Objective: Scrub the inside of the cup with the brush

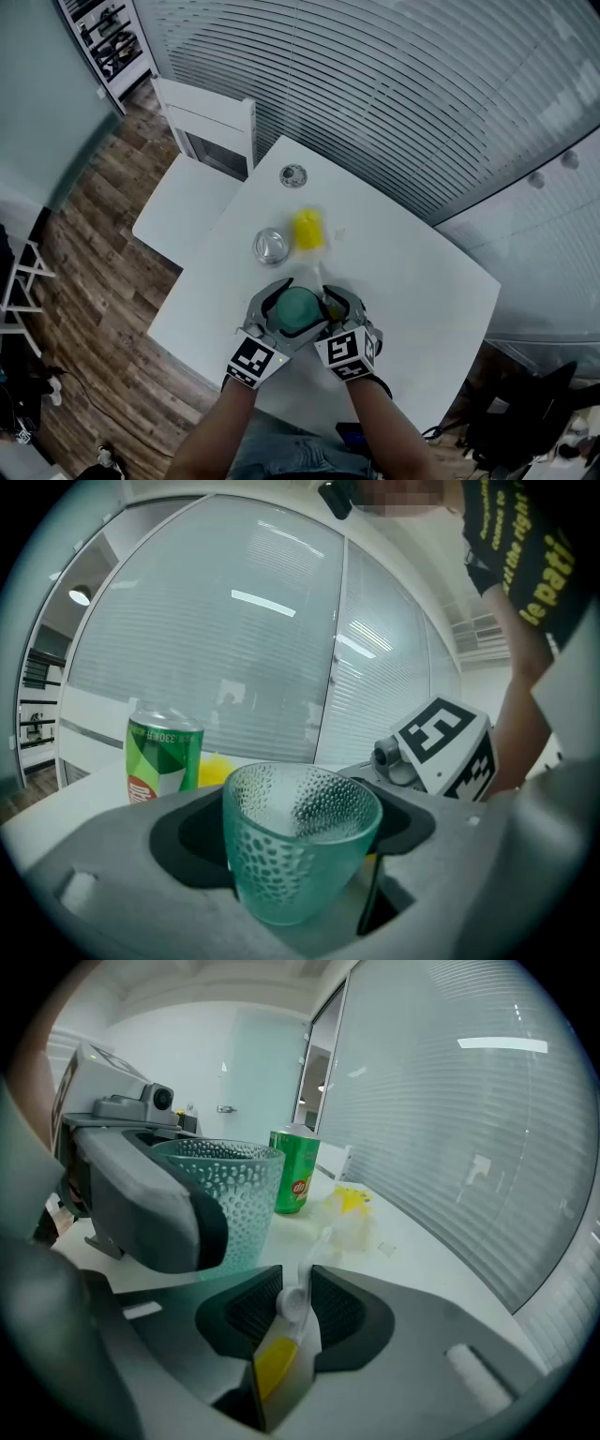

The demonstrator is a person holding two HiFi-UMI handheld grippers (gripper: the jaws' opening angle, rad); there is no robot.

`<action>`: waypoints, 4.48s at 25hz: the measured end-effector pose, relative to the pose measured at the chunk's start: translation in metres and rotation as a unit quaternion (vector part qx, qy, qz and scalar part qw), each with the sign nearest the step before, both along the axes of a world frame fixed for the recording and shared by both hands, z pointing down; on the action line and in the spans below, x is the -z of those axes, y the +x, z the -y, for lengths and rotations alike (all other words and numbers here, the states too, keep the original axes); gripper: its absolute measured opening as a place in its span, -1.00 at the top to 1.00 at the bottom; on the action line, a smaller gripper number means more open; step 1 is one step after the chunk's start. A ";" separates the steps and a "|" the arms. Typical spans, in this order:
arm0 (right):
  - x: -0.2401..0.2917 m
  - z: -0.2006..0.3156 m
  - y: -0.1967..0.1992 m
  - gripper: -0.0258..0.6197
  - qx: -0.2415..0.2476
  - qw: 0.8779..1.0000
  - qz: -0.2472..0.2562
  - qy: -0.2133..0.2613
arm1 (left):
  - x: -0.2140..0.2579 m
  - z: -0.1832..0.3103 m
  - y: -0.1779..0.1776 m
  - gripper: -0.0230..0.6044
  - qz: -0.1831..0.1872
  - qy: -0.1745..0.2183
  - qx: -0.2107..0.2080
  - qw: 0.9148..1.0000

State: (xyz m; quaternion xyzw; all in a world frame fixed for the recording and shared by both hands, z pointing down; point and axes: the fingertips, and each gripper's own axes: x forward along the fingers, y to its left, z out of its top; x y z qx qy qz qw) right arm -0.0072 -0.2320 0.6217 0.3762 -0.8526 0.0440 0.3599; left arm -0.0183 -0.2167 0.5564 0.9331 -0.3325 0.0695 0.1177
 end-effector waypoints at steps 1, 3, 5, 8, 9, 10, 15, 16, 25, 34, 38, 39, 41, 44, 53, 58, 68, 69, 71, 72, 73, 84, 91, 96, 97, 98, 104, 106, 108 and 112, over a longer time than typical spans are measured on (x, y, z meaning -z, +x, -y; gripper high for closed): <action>0.001 0.000 0.000 0.61 -0.001 1.000 0.002 0.000 | 0.000 0.000 -0.001 -0.43 -0.001 -0.002 0.000 1.000; 0.002 -0.001 0.002 0.64 -0.001 1.000 0.004 -0.001 | 0.001 -0.001 -0.003 -0.42 -0.002 -0.004 0.000 1.000; 0.003 -0.002 0.004 0.69 -0.003 1.000 0.005 -0.002 | 0.002 -0.001 -0.005 -0.42 -0.002 -0.005 0.000 1.000; 0.005 -0.002 0.007 0.73 -0.010 1.000 0.011 -0.005 | 0.004 -0.002 -0.009 -0.42 -0.003 -0.004 0.002 1.000; 0.005 -0.003 0.009 0.74 -0.013 1.000 0.011 -0.006 | 0.005 -0.003 -0.011 -0.42 -0.003 -0.004 0.002 1.000; 0.006 -0.003 0.010 0.75 -0.015 1.000 0.012 -0.006 | 0.005 -0.004 -0.012 -0.42 -0.003 -0.004 0.003 1.000; 0.011 -0.004 0.024 0.80 -0.029 0.999 0.017 -0.010 | 0.008 -0.008 -0.016 -0.41 0.004 -0.003 0.004 1.000; 0.011 -0.005 0.027 0.80 -0.031 0.999 0.019 -0.013 | 0.008 -0.009 -0.017 -0.41 0.006 -0.003 0.004 1.000; 0.022 -0.016 0.057 0.81 -0.041 0.997 0.049 -0.042 | 0.015 -0.018 -0.025 -0.41 0.020 -0.003 -0.001 1.000; 0.053 -0.040 0.083 0.81 -0.017 0.998 0.056 -0.034 | 0.020 -0.034 -0.031 -0.41 0.046 -0.002 -0.004 0.999; 0.063 -0.052 0.095 0.81 0.004 0.999 0.042 -0.028 | 0.023 -0.041 -0.031 -0.41 0.056 0.001 -0.007 0.998; 0.066 -0.055 0.096 0.81 0.009 0.999 0.040 -0.025 | 0.024 -0.042 -0.031 -0.41 0.060 0.001 -0.007 0.998; 0.072 -0.058 0.098 0.81 0.017 0.999 0.037 -0.021 | 0.024 -0.043 -0.032 -0.41 0.067 0.001 -0.007 0.998; 0.081 -0.063 0.099 0.81 0.032 0.999 0.031 -0.016 | 0.023 -0.044 -0.035 -0.41 0.083 0.000 -0.008 0.997; 0.110 -0.092 0.099 0.81 0.071 0.997 0.033 0.001 | 0.030 -0.053 -0.043 -0.41 0.127 0.004 -0.002 0.992; 0.127 -0.106 0.095 0.81 0.096 0.995 0.037 0.008 | 0.036 -0.055 -0.047 -0.41 0.146 0.002 0.003 0.989; 0.156 -0.126 0.087 0.81 0.141 0.989 0.026 0.031 | 0.034 -0.063 -0.049 -0.40 0.199 0.004 -0.011 0.980; 0.159 -0.129 0.086 0.81 0.146 0.988 0.031 0.031 | 0.035 -0.064 -0.048 -0.40 0.199 0.005 -0.012 0.980; 0.164 -0.132 0.084 0.81 0.154 0.987 0.038 0.029 | 0.038 -0.064 -0.045 -0.40 0.200 0.007 -0.014 0.980; 0.165 -0.133 0.083 0.81 0.159 0.986 0.037 0.029 | 0.039 -0.063 -0.043 -0.40 0.202 0.008 -0.015 0.979; 0.166 -0.134 0.083 0.81 0.165 0.985 0.034 0.029 | 0.039 -0.063 -0.043 -0.40 0.207 0.008 -0.016 0.978; 0.163 -0.147 0.077 0.81 0.225 0.974 -0.018 0.017 | 0.038 -0.064 -0.037 -0.40 0.275 0.027 -0.032 0.961; 0.156 -0.149 0.070 0.81 0.260 0.963 -0.062 0.014 | 0.028 -0.066 -0.034 -0.40 0.359 0.051 -0.058 0.930; 0.154 -0.149 0.063 0.81 0.270 0.959 -0.086 0.016 | 0.027 -0.068 -0.033 -0.40 0.389 0.065 -0.066 0.917; 0.154 -0.148 0.062 0.81 0.272 0.958 -0.088 0.015 | 0.027 -0.068 -0.033 -0.40 0.393 0.067 -0.069 0.914; 0.155 -0.147 0.061 0.81 0.274 0.958 -0.089 0.014 | 0.027 -0.068 -0.032 -0.40 0.398 0.069 -0.072 0.912; 0.156 -0.145 0.059 0.81 0.289 0.952 -0.099 0.006 | 0.023 -0.073 -0.029 -0.40 0.428 0.077 -0.092 0.896; 0.155 -0.146 0.058 0.81 0.293 0.951 -0.102 0.002 | 0.022 -0.076 -0.026 -0.40 0.434 0.079 -0.098 0.892; 0.153 -0.146 0.056 0.81 0.297 0.949 -0.107 -0.001 | 0.021 -0.079 -0.022 -0.40 0.437 0.080 -0.105 0.890; 0.153 -0.149 0.047 0.81 0.307 0.945 -0.114 -0.002 | 0.021 -0.085 -0.016 -0.40 0.433 0.074 -0.117 0.891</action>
